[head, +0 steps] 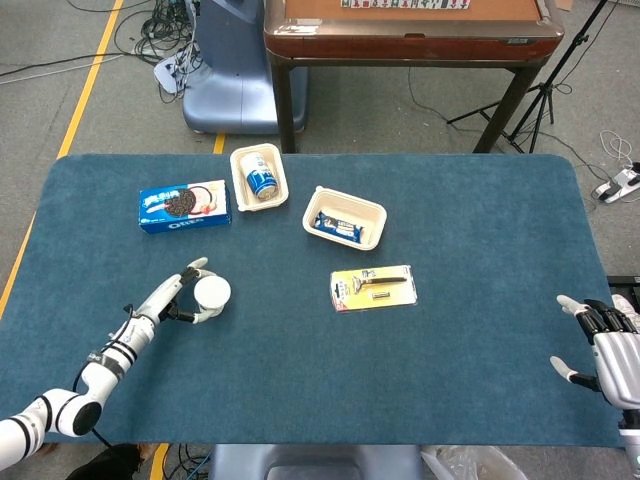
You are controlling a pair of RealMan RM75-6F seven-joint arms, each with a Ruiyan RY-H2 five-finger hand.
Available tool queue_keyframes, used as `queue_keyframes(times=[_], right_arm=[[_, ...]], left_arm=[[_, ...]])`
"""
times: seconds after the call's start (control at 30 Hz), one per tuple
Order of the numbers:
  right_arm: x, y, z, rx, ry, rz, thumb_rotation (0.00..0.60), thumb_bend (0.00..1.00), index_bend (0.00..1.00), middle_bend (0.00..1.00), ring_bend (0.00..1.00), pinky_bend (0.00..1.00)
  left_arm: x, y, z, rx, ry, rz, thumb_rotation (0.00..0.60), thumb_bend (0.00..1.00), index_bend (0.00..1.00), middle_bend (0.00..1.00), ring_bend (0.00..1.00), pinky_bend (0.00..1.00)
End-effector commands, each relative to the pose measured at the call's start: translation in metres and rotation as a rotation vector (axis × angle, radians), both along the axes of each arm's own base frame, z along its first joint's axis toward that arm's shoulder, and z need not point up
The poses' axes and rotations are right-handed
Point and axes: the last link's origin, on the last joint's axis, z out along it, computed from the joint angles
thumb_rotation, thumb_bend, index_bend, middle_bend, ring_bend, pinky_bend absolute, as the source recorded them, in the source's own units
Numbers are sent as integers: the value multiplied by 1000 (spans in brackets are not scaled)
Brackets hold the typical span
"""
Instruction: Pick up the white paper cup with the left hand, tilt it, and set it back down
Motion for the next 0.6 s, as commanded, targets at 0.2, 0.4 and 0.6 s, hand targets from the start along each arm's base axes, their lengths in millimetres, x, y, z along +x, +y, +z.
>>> queue_keyframes(times=[0.2,0.4,0.6], right_arm=[[0,0,2,-4,3,4,600,163,191,287,151,219],[1,-1,4,-6,11,7,600,162,191,287,151,219],[3,-6,4,7,21,11,600,163,191,287,151,219]], left_arm=[[-3,-3,13,34,99,-85,600,210,27,0,0,0],[1,-8,33,75,216,-183,600,209,2,0,0,0],[-1,-19,69,150,288,-164,600,210,9,0,0,0]])
